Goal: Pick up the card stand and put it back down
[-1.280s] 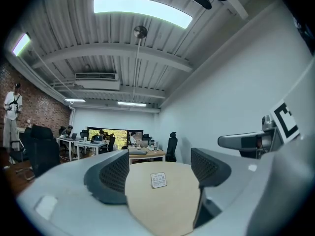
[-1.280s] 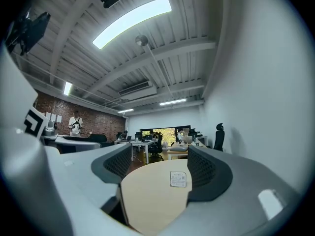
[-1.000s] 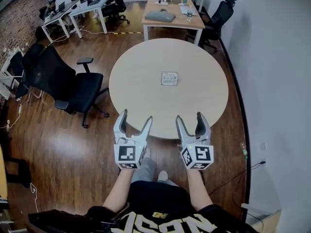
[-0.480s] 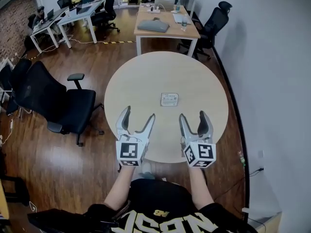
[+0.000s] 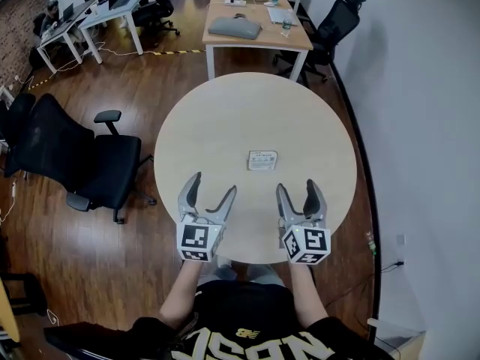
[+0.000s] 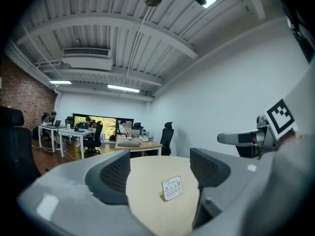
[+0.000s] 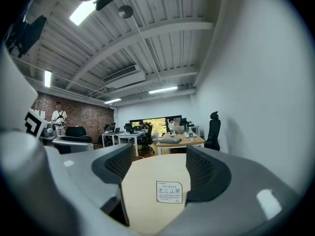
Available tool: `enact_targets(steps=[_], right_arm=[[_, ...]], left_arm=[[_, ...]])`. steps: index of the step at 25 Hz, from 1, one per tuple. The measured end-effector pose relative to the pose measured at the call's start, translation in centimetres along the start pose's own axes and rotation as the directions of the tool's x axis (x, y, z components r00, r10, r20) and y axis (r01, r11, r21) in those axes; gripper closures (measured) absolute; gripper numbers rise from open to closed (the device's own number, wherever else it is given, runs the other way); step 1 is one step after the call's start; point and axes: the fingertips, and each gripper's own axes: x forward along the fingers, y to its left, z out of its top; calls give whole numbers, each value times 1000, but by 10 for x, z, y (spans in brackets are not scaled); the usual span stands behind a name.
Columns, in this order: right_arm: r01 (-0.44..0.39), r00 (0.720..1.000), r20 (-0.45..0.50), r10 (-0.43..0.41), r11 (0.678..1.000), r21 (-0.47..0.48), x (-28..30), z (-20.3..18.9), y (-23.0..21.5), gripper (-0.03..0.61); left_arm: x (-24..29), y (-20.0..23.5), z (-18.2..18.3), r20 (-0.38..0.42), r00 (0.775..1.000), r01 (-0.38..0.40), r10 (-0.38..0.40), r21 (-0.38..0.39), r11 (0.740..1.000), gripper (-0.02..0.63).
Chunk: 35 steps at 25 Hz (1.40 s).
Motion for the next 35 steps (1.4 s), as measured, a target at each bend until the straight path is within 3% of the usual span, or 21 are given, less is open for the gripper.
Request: enact_targets(steps=[7, 12, 20, 32, 35], right_arm=[[-43, 996, -76, 46, 998, 35, 32, -31, -24, 235], [-59, 990, -126, 66, 997, 53, 44, -62, -35, 235], [-76, 974, -206, 91, 994, 80, 52, -101, -42, 235], [-45, 956, -285, 71, 994, 96, 66, -136, -69, 235], [-52, 957, -280, 76, 994, 94, 73, -137, -73, 235]], left_arm=[[45, 1, -42, -123, 991, 46, -46, -2, 999, 232], [72, 4, -87, -217, 972, 99, -86, 51, 994, 232], [124, -20, -154, -336, 910, 257, -243, -4, 966, 231], [209, -27, -246, -454, 825, 339, -338, -82, 937, 233], [229, -31, -258, -460, 809, 365, -365, -93, 926, 265]])
